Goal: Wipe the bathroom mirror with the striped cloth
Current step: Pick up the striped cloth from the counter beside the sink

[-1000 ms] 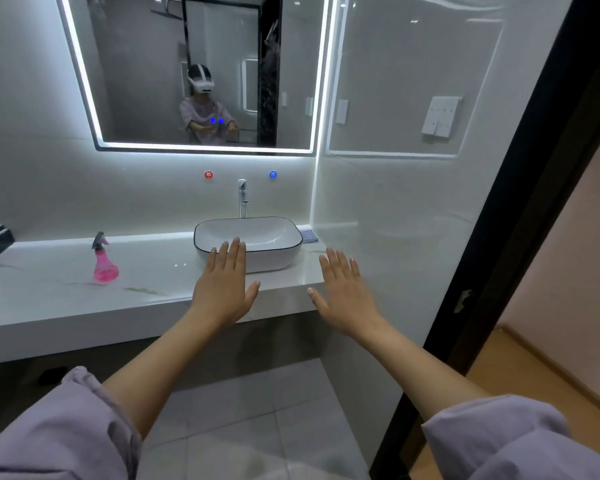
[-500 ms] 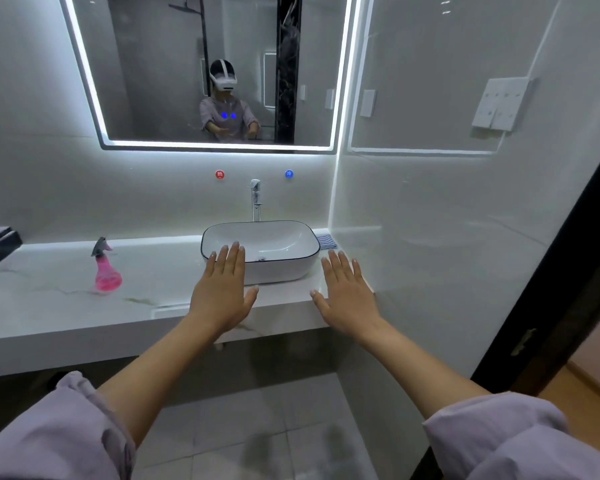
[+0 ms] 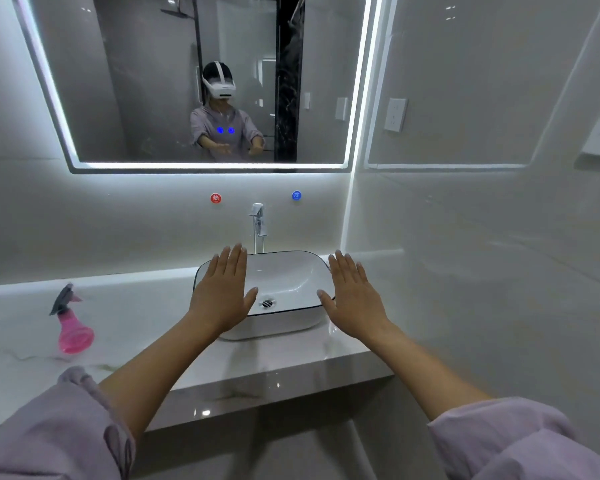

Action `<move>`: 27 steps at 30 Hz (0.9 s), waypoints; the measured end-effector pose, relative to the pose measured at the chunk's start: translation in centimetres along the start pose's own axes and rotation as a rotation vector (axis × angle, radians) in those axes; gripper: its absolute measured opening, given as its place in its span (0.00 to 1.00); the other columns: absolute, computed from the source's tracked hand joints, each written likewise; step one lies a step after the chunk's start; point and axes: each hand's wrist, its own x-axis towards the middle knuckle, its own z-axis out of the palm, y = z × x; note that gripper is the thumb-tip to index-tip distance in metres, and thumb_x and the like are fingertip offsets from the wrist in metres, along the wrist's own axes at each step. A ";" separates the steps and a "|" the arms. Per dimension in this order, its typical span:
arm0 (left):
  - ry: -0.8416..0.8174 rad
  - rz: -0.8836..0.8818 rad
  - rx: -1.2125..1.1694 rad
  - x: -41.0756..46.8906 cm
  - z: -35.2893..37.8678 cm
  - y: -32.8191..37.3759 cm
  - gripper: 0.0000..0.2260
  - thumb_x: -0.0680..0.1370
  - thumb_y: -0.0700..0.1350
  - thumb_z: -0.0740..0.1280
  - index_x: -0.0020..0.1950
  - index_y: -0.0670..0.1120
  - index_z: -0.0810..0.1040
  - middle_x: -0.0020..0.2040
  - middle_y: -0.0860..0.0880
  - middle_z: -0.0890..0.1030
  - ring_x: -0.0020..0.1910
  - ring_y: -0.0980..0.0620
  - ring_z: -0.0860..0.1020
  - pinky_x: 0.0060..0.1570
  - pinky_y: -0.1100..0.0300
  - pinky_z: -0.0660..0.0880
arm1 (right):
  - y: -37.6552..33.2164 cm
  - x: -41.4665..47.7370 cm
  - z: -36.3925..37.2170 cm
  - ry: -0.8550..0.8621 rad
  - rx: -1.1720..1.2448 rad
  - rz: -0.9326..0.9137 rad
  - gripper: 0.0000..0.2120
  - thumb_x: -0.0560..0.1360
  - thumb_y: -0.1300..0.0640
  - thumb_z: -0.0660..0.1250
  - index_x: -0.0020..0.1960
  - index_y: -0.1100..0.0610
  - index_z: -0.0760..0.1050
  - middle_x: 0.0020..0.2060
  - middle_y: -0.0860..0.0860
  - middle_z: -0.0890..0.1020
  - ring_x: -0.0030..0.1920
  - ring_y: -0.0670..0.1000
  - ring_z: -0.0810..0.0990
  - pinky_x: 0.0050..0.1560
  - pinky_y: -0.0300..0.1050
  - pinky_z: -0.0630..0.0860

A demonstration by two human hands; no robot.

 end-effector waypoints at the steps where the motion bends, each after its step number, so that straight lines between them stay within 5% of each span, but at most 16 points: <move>1: -0.005 -0.001 -0.001 0.9 0.5 -0.4 0.32 0.81 0.56 0.49 0.76 0.40 0.38 0.78 0.42 0.41 0.77 0.45 0.42 0.75 0.53 0.40 | 0.2 0.9 0.4 -0.008 -0.006 0.009 0.33 0.82 0.44 0.49 0.78 0.59 0.40 0.78 0.54 0.42 0.77 0.52 0.38 0.74 0.45 0.35; 27: -0.084 -0.120 0.029 25.6 14.1 -1.8 0.34 0.80 0.57 0.51 0.76 0.39 0.41 0.78 0.41 0.44 0.77 0.44 0.45 0.75 0.52 0.42 | 11.3 27.1 14.9 -0.117 0.068 -0.135 0.33 0.81 0.44 0.50 0.77 0.60 0.41 0.78 0.56 0.44 0.77 0.53 0.41 0.75 0.46 0.36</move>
